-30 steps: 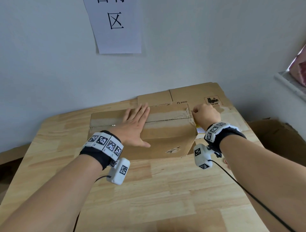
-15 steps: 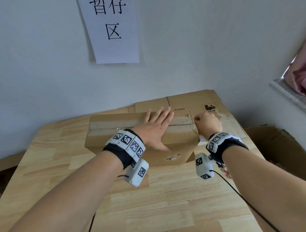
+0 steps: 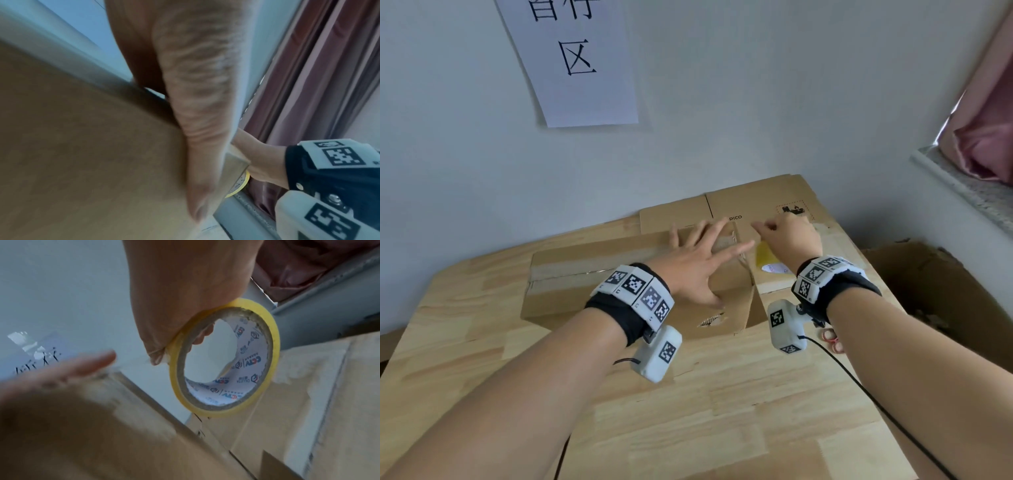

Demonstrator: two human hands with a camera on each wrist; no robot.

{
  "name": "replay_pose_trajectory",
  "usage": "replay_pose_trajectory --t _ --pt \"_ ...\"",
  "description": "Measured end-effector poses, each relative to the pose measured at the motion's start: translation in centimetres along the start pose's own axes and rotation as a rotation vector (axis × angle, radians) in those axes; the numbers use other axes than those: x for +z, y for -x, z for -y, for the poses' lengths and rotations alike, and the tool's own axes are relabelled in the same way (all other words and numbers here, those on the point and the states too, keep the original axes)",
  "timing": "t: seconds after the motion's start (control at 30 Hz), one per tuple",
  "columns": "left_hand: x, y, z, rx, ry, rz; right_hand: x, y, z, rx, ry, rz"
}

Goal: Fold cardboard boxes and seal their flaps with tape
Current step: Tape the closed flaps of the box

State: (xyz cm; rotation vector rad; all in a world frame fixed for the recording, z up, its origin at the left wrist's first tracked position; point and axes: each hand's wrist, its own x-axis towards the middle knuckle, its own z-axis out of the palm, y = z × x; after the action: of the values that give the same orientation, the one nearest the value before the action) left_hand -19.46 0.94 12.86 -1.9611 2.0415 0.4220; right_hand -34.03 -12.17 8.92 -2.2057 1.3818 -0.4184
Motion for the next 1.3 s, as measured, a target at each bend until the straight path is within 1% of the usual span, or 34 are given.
replay_pose_trajectory --t 0.07,0.17,0.27,0.4,0.5,0.7,0.8,0.93,1.17,1.3 --pt "-1.1 -0.4 -0.3 -0.007 0.005 0.031 -1.2 -0.5 0.0 -0.015 0.041 -0.035" --pt "-2.3 -1.0 -1.2 -0.011 0.015 0.062 -1.9 -0.6 -0.7 -0.011 0.070 -0.050" --pt "-2.6 -1.2 -1.5 -0.030 0.032 0.062 -1.6 -0.1 -1.2 0.010 0.051 -0.047" --pt "-3.2 -1.1 -1.3 -0.067 0.062 0.101 -1.5 0.0 -1.0 -0.010 0.043 -0.058" --pt "-3.9 -1.0 -1.3 -0.064 0.073 0.122 -1.7 0.1 -0.7 -0.023 0.058 -0.053" --pt "-4.4 -1.5 -2.1 -0.085 0.042 0.177 -2.1 0.4 -0.4 -0.031 0.119 -0.062" --pt "-4.7 -2.0 -2.4 -0.076 0.033 0.207 -2.1 0.3 -0.6 -0.024 0.151 -0.039" --pt "-5.1 -2.2 -2.6 -0.096 -0.021 0.244 -2.2 0.2 -0.4 -0.022 0.145 -0.031" --pt "-4.3 -1.2 -1.6 -0.089 0.023 0.223 -1.9 0.5 0.3 -0.063 0.163 -0.023" --pt "-3.8 -0.6 -1.5 -0.072 0.063 0.187 -1.7 0.6 0.5 -0.075 0.161 -0.011"
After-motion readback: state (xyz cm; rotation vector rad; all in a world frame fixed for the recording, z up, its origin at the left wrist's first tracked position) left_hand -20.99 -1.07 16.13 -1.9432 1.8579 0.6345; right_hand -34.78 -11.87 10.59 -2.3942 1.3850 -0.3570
